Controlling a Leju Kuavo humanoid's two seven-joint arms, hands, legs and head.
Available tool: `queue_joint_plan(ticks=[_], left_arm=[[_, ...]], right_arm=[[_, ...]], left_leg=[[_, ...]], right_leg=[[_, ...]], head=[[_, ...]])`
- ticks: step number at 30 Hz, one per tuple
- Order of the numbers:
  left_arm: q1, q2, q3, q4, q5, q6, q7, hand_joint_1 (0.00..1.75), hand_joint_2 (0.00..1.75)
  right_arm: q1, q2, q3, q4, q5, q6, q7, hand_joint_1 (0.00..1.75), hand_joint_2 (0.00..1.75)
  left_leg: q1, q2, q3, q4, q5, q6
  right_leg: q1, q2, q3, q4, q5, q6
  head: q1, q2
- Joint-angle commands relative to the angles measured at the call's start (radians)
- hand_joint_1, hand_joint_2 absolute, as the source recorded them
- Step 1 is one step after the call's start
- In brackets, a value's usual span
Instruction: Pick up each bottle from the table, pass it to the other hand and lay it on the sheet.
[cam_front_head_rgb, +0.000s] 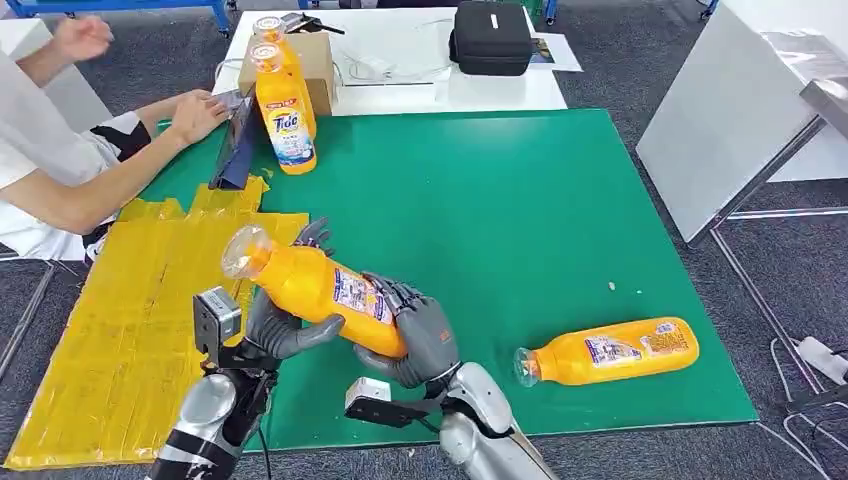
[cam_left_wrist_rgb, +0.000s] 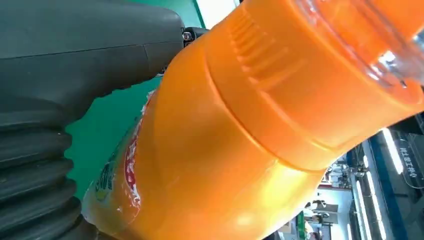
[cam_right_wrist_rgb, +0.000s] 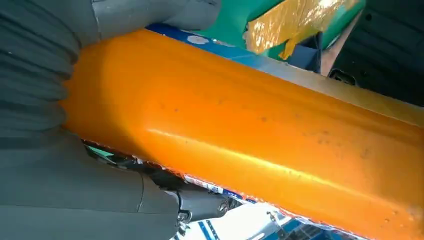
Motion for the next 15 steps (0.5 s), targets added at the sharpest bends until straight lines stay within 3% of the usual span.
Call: queue_joint_plan(ticks=[1, 9, 15], left_arm=[[-0.044, 0.005, -0.020, 0.037, 0.001, 0.003, -0.001, 1.75, 1.75], [-0.036, 0.002, -0.023, 0.035, -0.007, 0.013, -0.001, 1.75, 1.75], [0.007, -0.012, -0.026, 0.007, -0.030, 0.035, -0.005, 1.75, 1.75]], right_arm=[[-0.003, -0.019, 0.064, 0.088, 0.011, 0.023, -0.010, 1.75, 1.75], [0.010, -0.019, 0.067, 0.072, 0.014, 0.016, -0.012, 1.75, 1.75], [0.085, -0.050, 0.067, -0.059, 0.023, 0.000, -0.009, 1.75, 1.75]], left_leg=[[0.002, -0.003, 0.007, 0.000, -0.002, -0.001], [0.001, -0.003, 0.004, -0.001, -0.001, -0.001], [0.002, -0.004, 0.006, -0.001, -0.002, -0.001]], right_leg=[[0.002, 0.001, 0.008, -0.001, -0.003, -0.003], [0.001, 0.000, 0.004, -0.001, -0.001, -0.002], [0.001, 0.000, 0.007, -0.001, -0.003, -0.002]], head=[[0.000, 0.000], [0.000, 0.000], [0.000, 0.000]])
